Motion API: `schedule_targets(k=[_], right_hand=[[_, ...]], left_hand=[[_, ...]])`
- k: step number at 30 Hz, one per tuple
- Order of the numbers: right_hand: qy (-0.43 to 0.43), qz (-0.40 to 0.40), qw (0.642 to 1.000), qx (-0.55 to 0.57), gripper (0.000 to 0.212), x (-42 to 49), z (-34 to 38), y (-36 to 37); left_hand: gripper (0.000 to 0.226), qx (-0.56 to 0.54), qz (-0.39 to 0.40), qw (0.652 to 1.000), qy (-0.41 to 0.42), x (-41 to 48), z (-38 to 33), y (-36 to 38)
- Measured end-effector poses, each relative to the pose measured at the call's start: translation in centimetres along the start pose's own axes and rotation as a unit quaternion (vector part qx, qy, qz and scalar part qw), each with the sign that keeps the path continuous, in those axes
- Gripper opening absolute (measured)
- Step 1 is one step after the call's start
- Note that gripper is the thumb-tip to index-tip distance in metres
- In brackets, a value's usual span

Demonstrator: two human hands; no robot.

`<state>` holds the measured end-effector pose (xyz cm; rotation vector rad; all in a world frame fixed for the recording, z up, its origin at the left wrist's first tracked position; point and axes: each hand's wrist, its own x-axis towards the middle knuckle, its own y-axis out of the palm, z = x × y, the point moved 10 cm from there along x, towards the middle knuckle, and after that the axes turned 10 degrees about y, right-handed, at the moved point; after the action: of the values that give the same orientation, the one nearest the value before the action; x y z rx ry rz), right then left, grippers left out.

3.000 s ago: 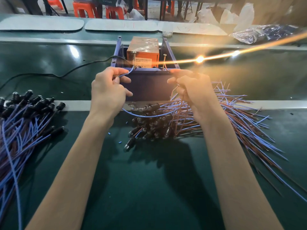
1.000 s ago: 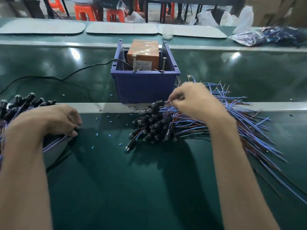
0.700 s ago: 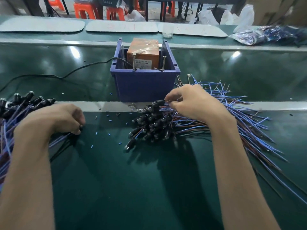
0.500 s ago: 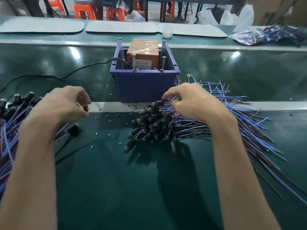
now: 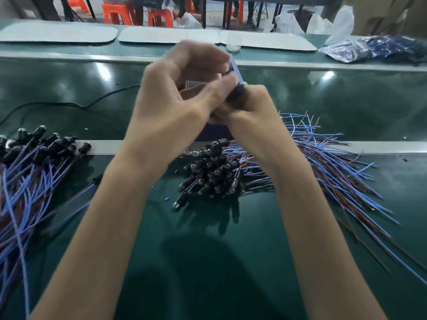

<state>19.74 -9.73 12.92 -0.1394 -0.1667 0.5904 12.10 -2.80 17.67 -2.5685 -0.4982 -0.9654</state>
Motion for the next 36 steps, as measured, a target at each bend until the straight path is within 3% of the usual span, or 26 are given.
schedule_targets(k=[2,4,5,7,10,14,17,20,23,26,28,30,32,34,36], right_hand=[[0.003,-0.064,0.997,0.033,0.014,0.1,-0.1,-1.6],[-0.016,-0.102,0.993,0.057,0.018,-0.1,0.4,-2.7],[-0.024,-0.100,0.992,0.074,0.021,-0.2,0.7,-2.9],[-0.033,-0.075,0.993,0.085,0.027,-0.5,1.3,-2.7],[-0.024,-0.023,0.996,0.086,0.033,-0.8,1.6,-2.0],[0.005,0.020,0.986,0.163,0.033,-0.8,1.4,-1.5],[0.027,0.014,0.979,0.202,0.031,-0.6,0.9,-1.7],[0.048,0.003,0.977,0.209,0.032,-0.5,0.4,-2.2],[0.059,-0.017,0.979,0.196,0.032,-0.4,0.1,-2.8],[0.067,-0.035,0.981,0.176,0.031,-0.5,-0.2,-3.4],[0.074,-0.039,0.987,0.136,0.030,-0.5,-0.6,-3.4],[0.083,-0.045,0.992,0.086,0.029,-0.4,-1.0,-3.1],[0.082,-0.056,0.993,0.061,0.028,-0.2,-1.2,-3.0],[0.074,-0.058,0.991,0.090,0.025,-0.1,-1.3,-3.0],[0.066,-0.063,0.987,0.130,0.021,-0.1,-1.4,-3.3]], left_hand=[[0.010,-0.042,-0.056,0.995,-0.075,-0.2,1.7,-0.5],[0.030,-0.070,-0.073,0.969,-0.224,-1.3,4.9,0.1],[0.038,-0.092,-0.083,0.949,-0.291,-2.1,6.4,0.5],[0.045,-0.158,-0.152,0.912,-0.346,-3.1,7.9,0.3],[0.049,-0.219,-0.285,0.875,-0.323,-3.5,8.5,-2.0],[0.048,-0.218,-0.421,0.836,-0.275,-4.6,9.2,-5.6],[0.044,-0.193,-0.458,0.825,-0.269,-5.2,9.3,-7.0],[0.019,-0.156,-0.460,0.834,-0.263,-5.2,9.2,-7.7],[0.039,-0.104,-0.462,0.845,-0.250,-5.2,9.1,-8.4],[0.034,-0.055,-0.438,0.864,-0.244,-5.0,8.7,-8.6],[0.058,-0.009,-0.397,0.893,-0.210,-4.1,8.0,-8.3],[0.069,0.059,-0.313,0.935,-0.157,-2.6,6.8,-7.0],[0.049,0.125,-0.183,0.969,-0.111,-1.4,6.0,-4.2],[0.037,0.162,-0.060,0.979,-0.103,-1.2,6.2,-1.2],[0.036,0.185,0.004,0.978,-0.096,-1.5,6.4,0.4]])
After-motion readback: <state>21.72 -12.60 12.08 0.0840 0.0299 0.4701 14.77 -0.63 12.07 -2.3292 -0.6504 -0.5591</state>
